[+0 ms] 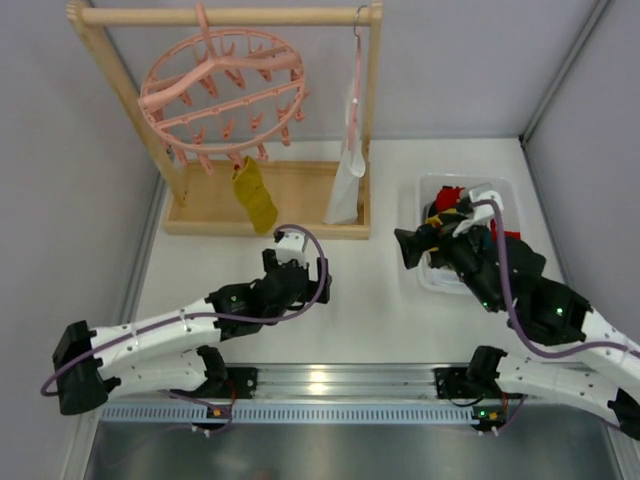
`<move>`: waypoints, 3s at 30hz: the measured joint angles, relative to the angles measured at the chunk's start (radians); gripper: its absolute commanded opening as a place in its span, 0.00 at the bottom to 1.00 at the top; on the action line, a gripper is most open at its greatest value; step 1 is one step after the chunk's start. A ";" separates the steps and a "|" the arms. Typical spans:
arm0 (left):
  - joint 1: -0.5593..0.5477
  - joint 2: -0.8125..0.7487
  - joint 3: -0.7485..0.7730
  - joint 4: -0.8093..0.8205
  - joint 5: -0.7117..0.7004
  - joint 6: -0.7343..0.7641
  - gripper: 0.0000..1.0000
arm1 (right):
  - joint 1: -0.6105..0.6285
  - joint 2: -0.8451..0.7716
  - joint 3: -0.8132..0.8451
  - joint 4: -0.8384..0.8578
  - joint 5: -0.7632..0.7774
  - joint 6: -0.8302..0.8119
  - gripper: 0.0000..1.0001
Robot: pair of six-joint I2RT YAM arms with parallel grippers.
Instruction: Remove the socks clipped to the hanger
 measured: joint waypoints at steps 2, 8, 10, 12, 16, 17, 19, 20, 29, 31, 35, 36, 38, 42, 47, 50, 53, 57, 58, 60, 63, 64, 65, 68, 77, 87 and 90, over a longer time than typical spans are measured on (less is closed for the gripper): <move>0.000 -0.046 0.003 -0.083 -0.035 -0.035 0.98 | 0.000 0.065 -0.005 0.036 -0.028 0.004 0.99; 0.010 -0.170 0.065 -0.348 -0.127 -0.125 0.99 | -0.001 0.283 -0.015 0.161 -0.158 0.007 1.00; 0.019 -0.224 0.111 -0.433 -0.166 -0.140 0.98 | -0.001 0.353 -0.015 0.205 -0.203 0.006 0.99; 0.025 -0.274 0.159 -0.491 -0.195 -0.141 0.99 | -0.003 0.416 -0.013 0.248 -0.243 0.006 1.00; 0.026 -0.340 0.238 -0.556 -0.249 -0.108 0.98 | -0.007 0.533 0.006 0.339 -0.297 0.005 0.99; 0.026 -0.352 0.254 -0.565 -0.265 -0.097 0.98 | -0.007 0.567 0.016 0.363 -0.311 0.005 0.99; 0.027 -0.378 0.277 -0.575 -0.296 -0.068 0.99 | -0.007 0.638 0.043 0.410 -0.328 0.005 0.99; 0.027 -0.393 0.284 -0.579 -0.311 -0.053 0.98 | -0.008 0.674 0.060 0.433 -0.335 0.004 0.99; 0.027 -0.563 0.306 -0.600 -0.443 0.052 0.98 | -0.014 0.970 0.197 0.613 -0.425 -0.023 0.99; 0.027 -0.602 0.301 -0.599 -0.467 0.054 0.99 | -0.016 1.038 0.249 0.635 -0.446 -0.037 0.99; 0.027 -0.689 0.261 -0.602 -0.495 0.046 0.98 | -0.020 1.157 0.360 0.673 -0.475 -0.056 0.99; 0.027 -0.702 0.253 -0.604 -0.499 0.045 0.98 | -0.022 1.184 0.387 0.680 -0.479 -0.058 1.00; 0.027 -0.711 0.245 -0.605 -0.499 0.042 0.98 | -0.029 1.231 0.433 0.692 -0.486 -0.064 0.99; 0.027 -0.707 0.241 -0.605 -0.498 0.042 0.98 | -0.043 1.323 0.531 0.703 -0.486 -0.089 1.00; 0.027 -0.678 0.241 -0.605 -0.497 0.042 0.98 | -0.051 1.426 0.629 0.737 -0.511 -0.107 0.99; 0.027 -0.669 0.241 -0.605 -0.496 0.042 0.98 | -0.052 1.474 0.649 0.782 -0.541 -0.109 0.98; 0.027 -0.669 0.241 -0.605 -0.497 0.042 0.99 | -0.053 1.503 0.649 0.822 -0.567 -0.107 0.88; 0.027 -0.669 0.241 -0.605 -0.497 0.042 0.99 | -0.053 1.523 0.645 0.900 -0.603 -0.100 0.71; 0.027 -0.669 0.241 -0.605 -0.498 0.042 0.98 | -0.054 1.527 0.645 0.929 -0.615 -0.094 0.66; 0.027 -0.669 0.241 -0.605 -0.498 0.042 0.98 | -0.054 1.530 0.645 0.977 -0.636 -0.090 0.35; 0.027 -0.669 0.241 -0.605 -0.498 0.039 0.98 | -0.054 1.534 0.645 1.031 -0.655 -0.076 0.26; 0.027 -0.668 0.241 -0.605 -0.498 0.038 0.99 | -0.054 1.534 0.644 1.044 -0.658 -0.071 0.25; 0.027 -0.665 0.241 -0.605 -0.497 0.035 0.99 | -0.054 1.534 0.633 1.068 -0.660 -0.066 0.20; 0.027 -0.636 0.252 -0.603 -0.485 0.035 0.98 | -0.054 1.521 0.572 1.130 -0.667 -0.048 0.03; 0.027 -0.314 0.608 -0.565 -0.388 0.047 0.98 | -0.051 1.355 0.257 1.285 -0.666 0.006 0.00; 0.027 -0.090 0.829 -0.416 -0.331 0.121 0.98 | -0.026 1.188 0.128 1.340 -0.661 0.039 0.00; 0.027 -0.034 0.862 -0.362 -0.314 0.155 0.98 | -0.023 1.157 0.103 1.344 -0.666 0.053 0.00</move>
